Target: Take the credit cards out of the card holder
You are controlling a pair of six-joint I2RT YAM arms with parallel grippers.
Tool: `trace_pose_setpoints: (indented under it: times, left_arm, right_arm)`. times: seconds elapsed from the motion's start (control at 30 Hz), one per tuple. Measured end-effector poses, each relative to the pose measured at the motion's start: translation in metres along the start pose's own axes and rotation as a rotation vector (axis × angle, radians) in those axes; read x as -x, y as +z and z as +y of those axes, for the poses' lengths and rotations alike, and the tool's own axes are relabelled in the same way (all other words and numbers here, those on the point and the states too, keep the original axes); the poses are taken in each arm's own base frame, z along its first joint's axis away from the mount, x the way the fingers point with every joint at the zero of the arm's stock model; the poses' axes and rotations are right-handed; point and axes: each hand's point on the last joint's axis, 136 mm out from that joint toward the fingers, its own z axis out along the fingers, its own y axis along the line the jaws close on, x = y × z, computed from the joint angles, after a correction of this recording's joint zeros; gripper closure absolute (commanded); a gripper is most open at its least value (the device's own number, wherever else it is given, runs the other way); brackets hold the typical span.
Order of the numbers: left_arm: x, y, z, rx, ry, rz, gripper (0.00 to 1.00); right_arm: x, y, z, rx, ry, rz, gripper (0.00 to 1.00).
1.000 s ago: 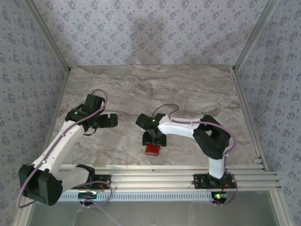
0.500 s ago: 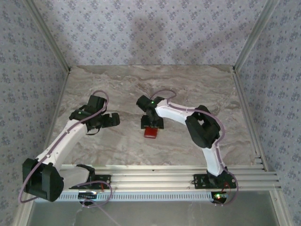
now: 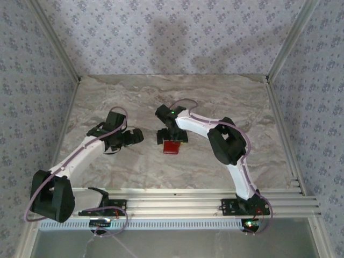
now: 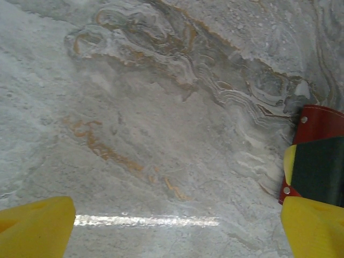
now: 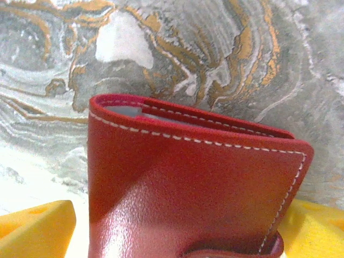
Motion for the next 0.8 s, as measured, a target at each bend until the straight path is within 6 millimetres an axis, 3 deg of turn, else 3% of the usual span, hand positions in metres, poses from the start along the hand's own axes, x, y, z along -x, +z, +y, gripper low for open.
trace_pose_setpoints:
  times: [0.2, 0.33, 0.43, 0.57, 0.8]
  left_arm:
    - [-0.005, 0.007, -0.006, -0.009, -0.008, 0.035, 0.03]
    - [-0.009, 0.011, -0.011, -0.026, -0.021, 0.068, 0.03]
    - [-0.006, 0.016, -0.017, -0.027, -0.023, 0.091, 0.03]
    - [-0.005, 0.026, -0.027, -0.017, -0.025, 0.138, 0.03]
    - [-0.011, 0.038, -0.029, 0.005, -0.023, 0.188, 0.03]
  right_arm:
    - [0.008, -0.03, 0.0, 0.102, -0.148, -0.035, 0.07]
    - [0.011, -0.061, 0.001, 0.208, -0.321, -0.088, 0.16]
    - [0.005, -0.073, -0.003, 0.249, -0.482, -0.121, 0.21]
    - [-0.008, -0.074, -0.012, 0.282, -0.718, -0.14, 0.27]
    - [-0.03, -0.049, -0.039, 0.262, -1.1, -0.126, 0.39]
